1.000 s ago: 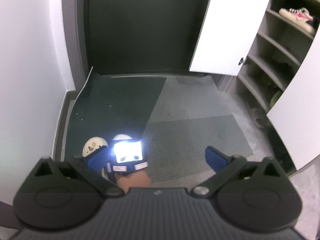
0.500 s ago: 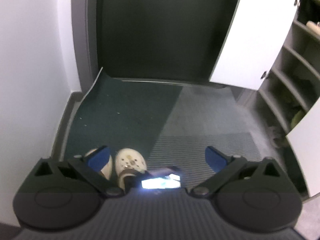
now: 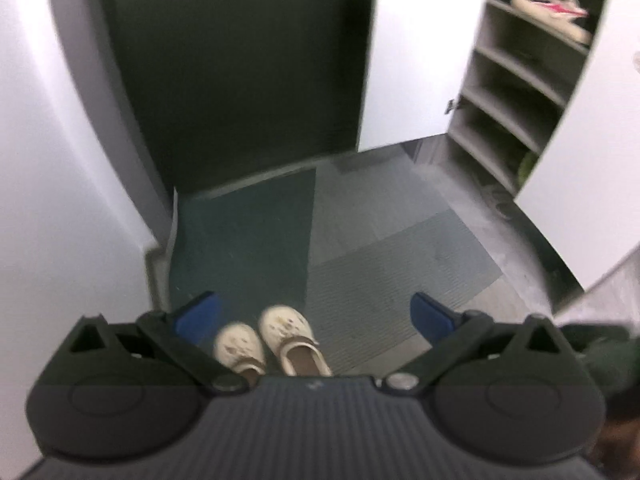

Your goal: Organize scattered shoes

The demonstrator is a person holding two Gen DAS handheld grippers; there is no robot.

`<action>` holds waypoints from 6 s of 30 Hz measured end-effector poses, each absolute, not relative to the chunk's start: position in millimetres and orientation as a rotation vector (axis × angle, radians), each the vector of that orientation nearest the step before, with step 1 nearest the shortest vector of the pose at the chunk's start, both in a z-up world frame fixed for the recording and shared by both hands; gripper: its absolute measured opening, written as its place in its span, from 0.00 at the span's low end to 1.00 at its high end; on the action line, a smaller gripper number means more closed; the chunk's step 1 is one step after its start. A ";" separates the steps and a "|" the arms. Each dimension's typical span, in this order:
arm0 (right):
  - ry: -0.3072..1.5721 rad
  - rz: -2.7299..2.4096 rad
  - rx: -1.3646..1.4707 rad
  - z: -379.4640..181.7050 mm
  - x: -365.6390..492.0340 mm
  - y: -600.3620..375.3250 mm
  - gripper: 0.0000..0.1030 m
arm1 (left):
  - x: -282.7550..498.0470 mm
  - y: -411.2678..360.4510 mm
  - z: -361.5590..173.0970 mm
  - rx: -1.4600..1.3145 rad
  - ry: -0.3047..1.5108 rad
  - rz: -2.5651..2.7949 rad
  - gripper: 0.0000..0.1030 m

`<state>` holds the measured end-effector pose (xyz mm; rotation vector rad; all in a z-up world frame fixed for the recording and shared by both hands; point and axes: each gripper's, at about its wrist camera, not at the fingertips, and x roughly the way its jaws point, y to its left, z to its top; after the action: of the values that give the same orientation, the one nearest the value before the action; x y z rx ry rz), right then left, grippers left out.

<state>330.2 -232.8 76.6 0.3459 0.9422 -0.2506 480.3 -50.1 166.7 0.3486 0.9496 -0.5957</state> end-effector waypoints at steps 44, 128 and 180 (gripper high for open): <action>0.424 -0.539 0.676 388.7 126.6 -505.3 1.00 | 474.0 -370.3 449.2 0.106 0.699 -0.969 1.00; -1.104 -2.615 1.251 319.7 608.5 -163.7 1.00 | 588.2 -693.3 314.6 0.955 0.100 -2.552 0.48; -1.174 -2.863 1.373 239.2 683.1 5.7 1.00 | 307.3 -447.3 362.5 1.244 0.189 -2.279 0.33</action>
<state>683.1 5.7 239.2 -1.1756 1.0053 2.4509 307.3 -447.3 362.5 1.2445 0.1894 -2.2786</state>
